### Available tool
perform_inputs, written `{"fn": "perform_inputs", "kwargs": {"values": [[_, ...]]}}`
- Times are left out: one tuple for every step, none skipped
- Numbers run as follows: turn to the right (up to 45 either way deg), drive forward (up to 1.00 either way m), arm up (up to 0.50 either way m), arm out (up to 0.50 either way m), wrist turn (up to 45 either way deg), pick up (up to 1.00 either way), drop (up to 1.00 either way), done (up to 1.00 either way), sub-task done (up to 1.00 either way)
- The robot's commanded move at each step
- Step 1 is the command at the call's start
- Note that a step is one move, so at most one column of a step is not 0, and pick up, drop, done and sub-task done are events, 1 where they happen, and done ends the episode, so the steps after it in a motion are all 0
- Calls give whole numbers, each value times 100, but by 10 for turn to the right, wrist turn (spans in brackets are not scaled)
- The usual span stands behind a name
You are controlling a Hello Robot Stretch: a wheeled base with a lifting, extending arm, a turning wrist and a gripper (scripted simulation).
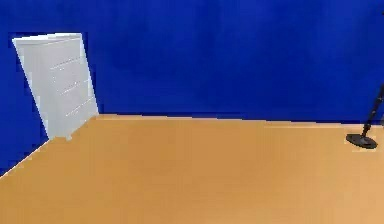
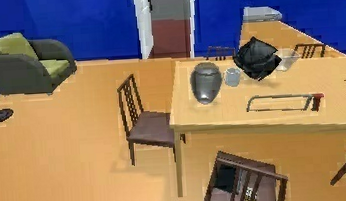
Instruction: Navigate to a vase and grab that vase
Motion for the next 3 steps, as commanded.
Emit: {"fn": "perform_inputs", "kwargs": {"values": [[90, 0, 0, 0, 0, 0, 0, 0, 0], [450, 0, 0, 0, 0, 0, 0, 0, 0], [450, 0, 0, 0, 0, 0, 0, 0, 0]]}}
